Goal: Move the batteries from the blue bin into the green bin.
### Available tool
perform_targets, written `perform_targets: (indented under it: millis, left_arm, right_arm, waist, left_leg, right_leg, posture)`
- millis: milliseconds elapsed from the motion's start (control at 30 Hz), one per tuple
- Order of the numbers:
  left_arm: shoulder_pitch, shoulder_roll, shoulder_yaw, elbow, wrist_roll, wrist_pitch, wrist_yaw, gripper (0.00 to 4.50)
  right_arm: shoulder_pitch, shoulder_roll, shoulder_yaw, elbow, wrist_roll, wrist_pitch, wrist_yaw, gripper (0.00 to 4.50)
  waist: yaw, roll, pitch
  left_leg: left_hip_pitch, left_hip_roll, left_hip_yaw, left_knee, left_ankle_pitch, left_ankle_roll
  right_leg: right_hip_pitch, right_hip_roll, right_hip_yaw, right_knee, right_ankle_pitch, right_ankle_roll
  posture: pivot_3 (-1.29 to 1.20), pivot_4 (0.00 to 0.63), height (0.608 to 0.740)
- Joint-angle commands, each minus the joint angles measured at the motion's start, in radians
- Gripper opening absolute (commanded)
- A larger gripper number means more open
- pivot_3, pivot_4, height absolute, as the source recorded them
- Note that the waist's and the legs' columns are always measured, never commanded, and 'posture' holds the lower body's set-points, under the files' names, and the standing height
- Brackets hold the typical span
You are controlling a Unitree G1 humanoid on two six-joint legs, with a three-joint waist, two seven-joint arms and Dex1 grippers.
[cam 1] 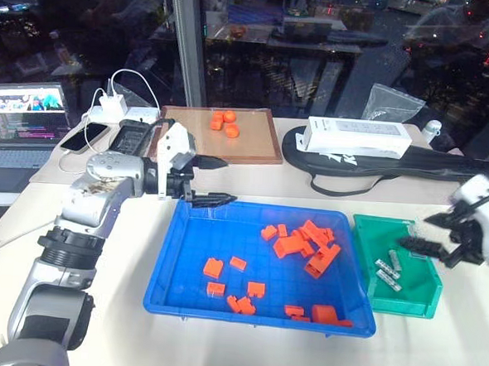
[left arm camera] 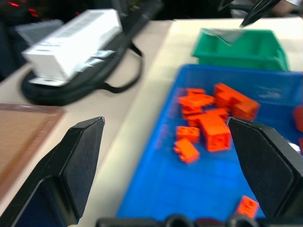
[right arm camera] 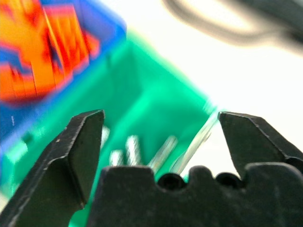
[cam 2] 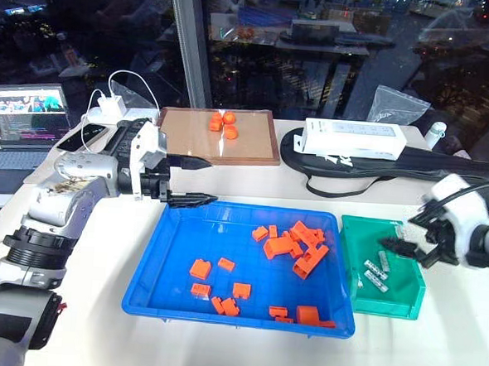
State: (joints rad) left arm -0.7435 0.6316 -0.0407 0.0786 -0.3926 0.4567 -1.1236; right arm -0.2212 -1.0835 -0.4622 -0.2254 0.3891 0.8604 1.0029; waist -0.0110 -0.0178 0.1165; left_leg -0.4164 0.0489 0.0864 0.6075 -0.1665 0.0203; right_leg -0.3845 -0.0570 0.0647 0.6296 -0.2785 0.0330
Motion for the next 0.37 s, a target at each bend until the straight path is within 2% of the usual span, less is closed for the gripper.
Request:
perform_targets:
  millis: [33, 167, 367]
  left_arm:
    - [0.04, 0.021, 0.051, -0.016, 0.004, -0.013, 0.041, 4.5]
    - [0.106, 0.023, 0.095, -0.034, -0.011, -0.016, 0.075, 4.5]
    - [0.159, 0.021, 0.099, -0.055, -0.008, 0.018, 0.118, 4.5]
  right_arm:
    - [-0.036, 0.134, -0.163, -0.047, 0.122, -0.054, -0.054, 4.46]
    - [0.013, 0.216, -0.186, -0.093, 0.15, -0.057, -0.103, 4.46]
    - [0.013, 0.272, -0.114, -0.074, 0.12, -0.12, -0.184, 4.46]
  waist:
    - [-0.001, 0.0, 0.0]
    - [-0.002, 0.0, 0.0]
    - [-0.001, 0.0, 0.0]
  left_leg:
    - [0.0, 0.0, 0.0, 0.0, 0.0, 0.0]
    - [0.001, 0.0, 0.0, 0.0, 0.0, 0.0]
    - [0.001, 0.0, 0.0, 0.0, 0.0, 0.0]
  right_leg:
    - [0.001, 0.0, 0.0, 0.0, 0.0, 0.0]
    - [0.0, 0.0, 0.0, 0.001, 0.001, -0.002]
    - [0.0, -0.001, 0.0, 0.001, 0.001, -0.001]
  posture:
    - [0.0, 0.15, 0.74]
    - [0.0, 0.15, 0.74]
    - [0.0, 0.15, 0.74]
